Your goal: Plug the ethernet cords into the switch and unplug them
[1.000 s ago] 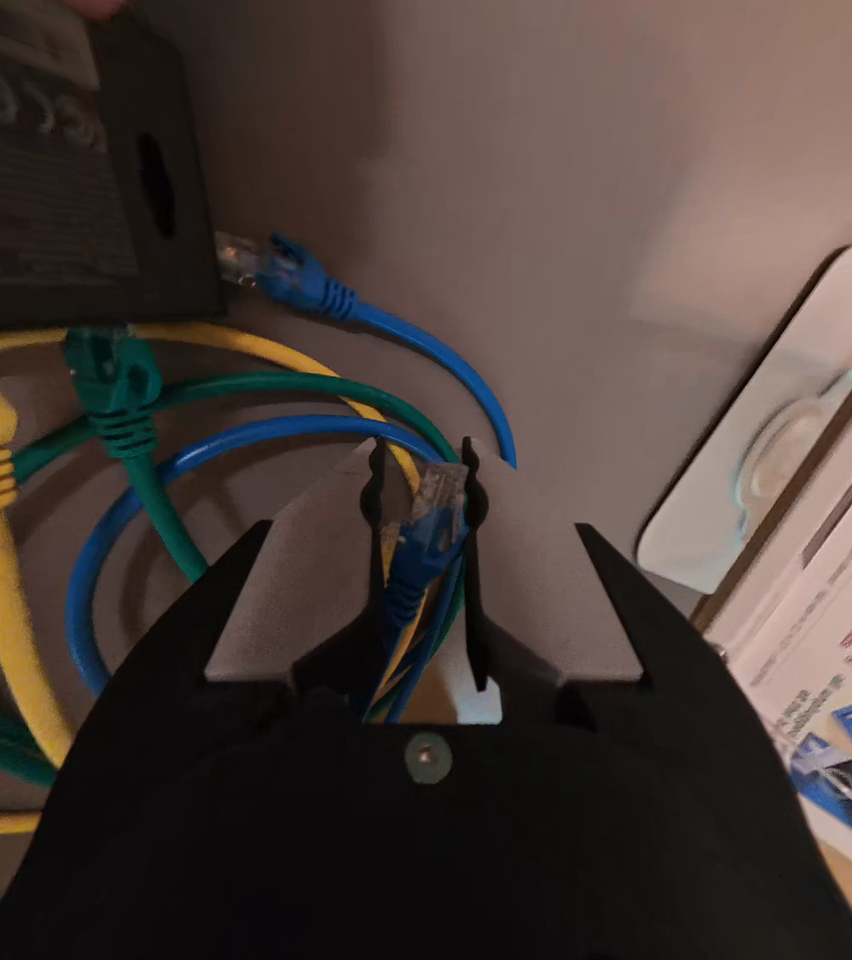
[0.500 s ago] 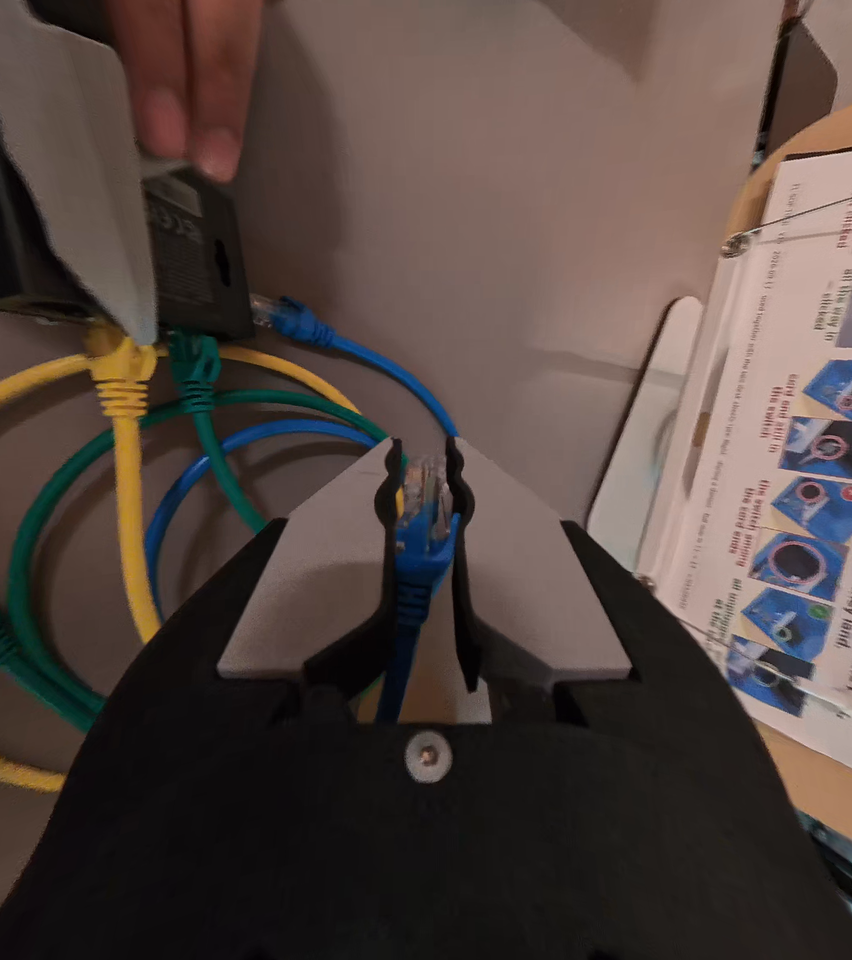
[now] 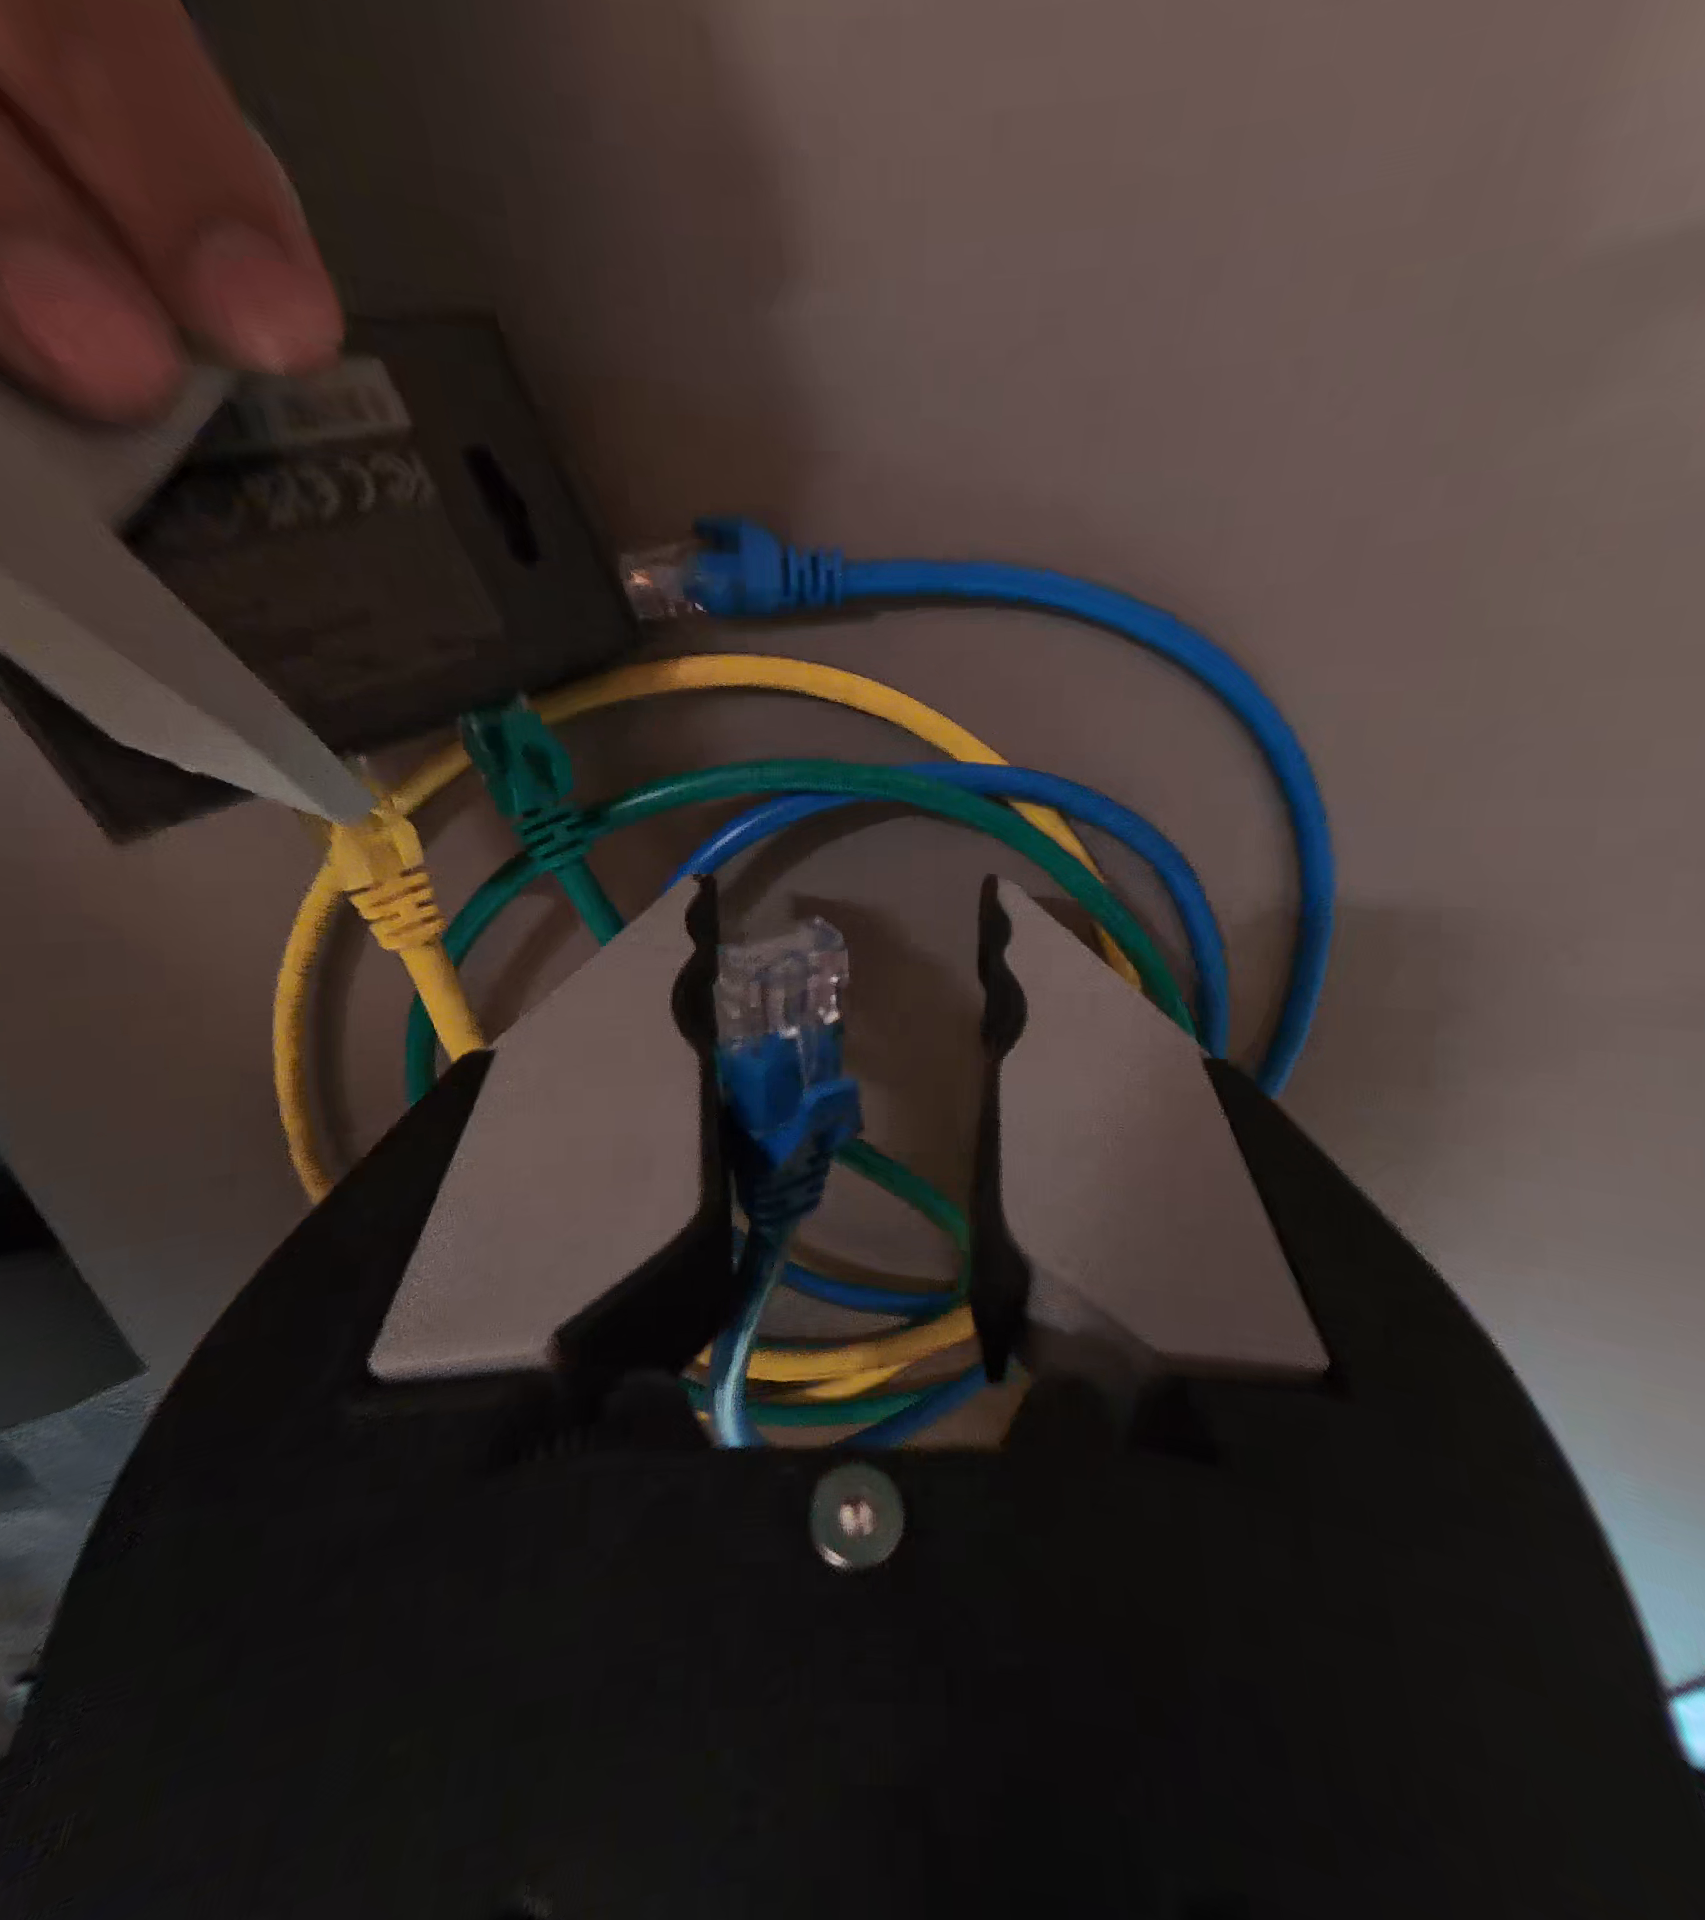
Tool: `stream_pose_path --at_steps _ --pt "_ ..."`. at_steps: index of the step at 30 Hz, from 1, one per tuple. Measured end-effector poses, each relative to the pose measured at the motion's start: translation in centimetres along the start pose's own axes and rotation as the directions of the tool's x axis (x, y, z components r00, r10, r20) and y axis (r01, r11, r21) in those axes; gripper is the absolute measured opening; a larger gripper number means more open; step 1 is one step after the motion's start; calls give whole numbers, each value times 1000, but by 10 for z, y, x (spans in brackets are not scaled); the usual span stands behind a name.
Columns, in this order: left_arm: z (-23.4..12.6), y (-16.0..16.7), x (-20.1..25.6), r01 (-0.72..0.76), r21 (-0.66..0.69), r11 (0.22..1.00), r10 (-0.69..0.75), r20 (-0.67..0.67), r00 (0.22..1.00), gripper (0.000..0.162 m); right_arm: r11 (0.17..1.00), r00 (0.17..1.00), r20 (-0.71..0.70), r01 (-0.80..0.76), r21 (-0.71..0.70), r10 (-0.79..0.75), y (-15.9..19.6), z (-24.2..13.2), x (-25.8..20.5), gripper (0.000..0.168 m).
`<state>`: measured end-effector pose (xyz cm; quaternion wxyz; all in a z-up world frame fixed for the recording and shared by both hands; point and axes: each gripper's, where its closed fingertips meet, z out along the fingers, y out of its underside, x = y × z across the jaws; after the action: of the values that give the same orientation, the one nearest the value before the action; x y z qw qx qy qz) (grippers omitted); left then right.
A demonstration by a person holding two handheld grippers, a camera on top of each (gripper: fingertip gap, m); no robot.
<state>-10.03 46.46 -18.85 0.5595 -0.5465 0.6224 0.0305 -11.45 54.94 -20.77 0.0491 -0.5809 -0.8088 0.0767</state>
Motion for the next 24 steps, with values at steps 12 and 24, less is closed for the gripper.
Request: stream_pose_path --at_steps 12,24 --pt "0 -1 1 -12 -2 1000 12 -5 1000 36 989 988 73 -133 -63 138 10 6 -17 31" --pt "0 -2 3 -38 -4 999 38 -4 999 36 981 979 95 -173 -85 181 11 10 -22 7"
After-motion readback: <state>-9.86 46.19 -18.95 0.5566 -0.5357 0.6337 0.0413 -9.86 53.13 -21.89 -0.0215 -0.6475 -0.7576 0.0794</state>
